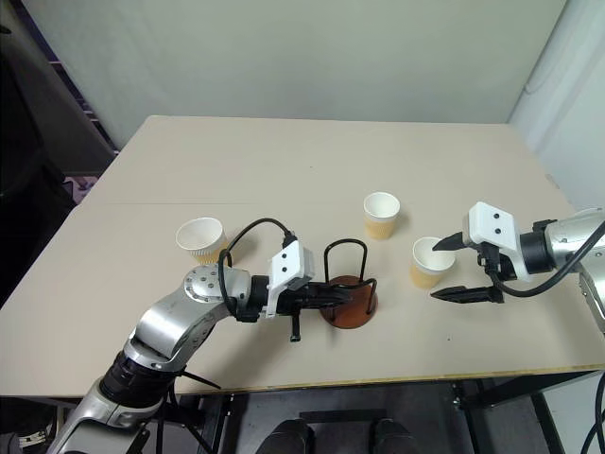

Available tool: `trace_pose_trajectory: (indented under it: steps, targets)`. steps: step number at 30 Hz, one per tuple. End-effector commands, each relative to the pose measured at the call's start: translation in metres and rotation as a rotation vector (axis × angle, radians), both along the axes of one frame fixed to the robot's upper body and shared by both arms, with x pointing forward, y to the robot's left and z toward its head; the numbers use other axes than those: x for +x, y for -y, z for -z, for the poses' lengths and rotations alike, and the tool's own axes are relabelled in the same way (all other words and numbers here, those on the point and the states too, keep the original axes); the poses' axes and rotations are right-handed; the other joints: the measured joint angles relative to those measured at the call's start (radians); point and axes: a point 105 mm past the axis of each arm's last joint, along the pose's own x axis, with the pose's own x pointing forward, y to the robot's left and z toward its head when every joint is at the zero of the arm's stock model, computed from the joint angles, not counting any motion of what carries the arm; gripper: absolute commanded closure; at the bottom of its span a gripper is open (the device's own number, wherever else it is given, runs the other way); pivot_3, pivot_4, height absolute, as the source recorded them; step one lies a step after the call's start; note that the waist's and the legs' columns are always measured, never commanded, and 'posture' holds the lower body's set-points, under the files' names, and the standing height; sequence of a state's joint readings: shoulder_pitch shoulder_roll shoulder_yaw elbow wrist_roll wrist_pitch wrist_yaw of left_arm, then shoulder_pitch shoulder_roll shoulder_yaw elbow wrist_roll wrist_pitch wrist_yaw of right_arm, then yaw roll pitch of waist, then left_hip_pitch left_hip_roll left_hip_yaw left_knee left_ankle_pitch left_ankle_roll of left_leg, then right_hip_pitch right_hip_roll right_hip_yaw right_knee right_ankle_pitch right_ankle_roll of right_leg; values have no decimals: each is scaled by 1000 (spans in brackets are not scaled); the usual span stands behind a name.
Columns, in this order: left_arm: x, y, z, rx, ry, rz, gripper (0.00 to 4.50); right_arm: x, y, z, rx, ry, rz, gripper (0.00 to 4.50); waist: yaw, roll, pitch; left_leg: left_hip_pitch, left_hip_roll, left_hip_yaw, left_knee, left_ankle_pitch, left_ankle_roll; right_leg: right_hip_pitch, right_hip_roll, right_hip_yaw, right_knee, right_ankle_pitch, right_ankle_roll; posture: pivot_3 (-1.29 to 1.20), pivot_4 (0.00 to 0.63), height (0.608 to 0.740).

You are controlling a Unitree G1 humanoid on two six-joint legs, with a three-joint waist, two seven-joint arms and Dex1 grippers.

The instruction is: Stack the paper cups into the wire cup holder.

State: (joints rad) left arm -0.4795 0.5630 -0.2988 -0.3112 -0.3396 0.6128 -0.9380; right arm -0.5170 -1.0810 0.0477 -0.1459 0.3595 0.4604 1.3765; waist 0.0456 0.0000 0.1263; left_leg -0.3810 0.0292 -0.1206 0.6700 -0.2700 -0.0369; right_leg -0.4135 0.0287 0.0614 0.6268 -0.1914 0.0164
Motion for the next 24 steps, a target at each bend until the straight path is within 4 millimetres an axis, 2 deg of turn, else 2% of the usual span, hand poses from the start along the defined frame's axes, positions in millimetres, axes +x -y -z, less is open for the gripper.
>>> trace_pose_trajectory:
  steps: [1, 7, 10, 15, 18, 21, 24]
  targets:
    - [-1, 1, 6, 12, -21, -15, 3632, -1, -2, -9, 6, 41, -9, 0, -1, 0, 0, 0, 0, 0, 0, 0, 0, 0, 0, 0, 0, 0, 0, 0, 150, 740]
    - [2, -7, 7, 45, 15, -53, 1528, 8, -3, -7, -4, 57, -1, 0, -1, 0, 0, 0, 0, 1, 0, 0, 0, 0, 0, 1, 0, 0, 0, 0, 150, 740]
    - [-3, -10, 9, 50, -9, -39, 418, 16, -5, -5, -20, 75, 5, 0, -5, 0, 0, 1, 1, 1, 0, -1, 0, -1, 0, 1, 0, 0, 0, 0, 150, 740]
    - [-6, -27, 7, 35, 8, -108, 418, 37, -11, 7, -82, 89, 4, 0, -12, 0, 0, 1, 1, 1, 0, -1, 1, -2, 0, 1, 0, 0, -1, 0, 150, 740]
    - [-13, -41, -4, -21, 12, -130, 418, 43, -11, 18, -125, 70, -18, 0, -15, 0, 0, 1, 2, 1, -2, -1, 1, -4, 0, 1, 1, 1, -2, 0, 150, 740]
    - [-22, -58, -23, -88, 26, -148, 418, 49, -12, 28, -155, 58, -34, 0, -13, 0, 0, 0, 2, 1, -3, -1, 1, -6, 0, 1, 1, 2, -3, 0, 150, 740]
    - [-29, -74, -53, -142, 113, -173, 418, 58, -9, 37, -184, 52, -21, 0, -15, 0, 0, -1, 3, 1, -4, -2, 0, -7, 0, 0, 1, 2, -4, 0, 150, 740]
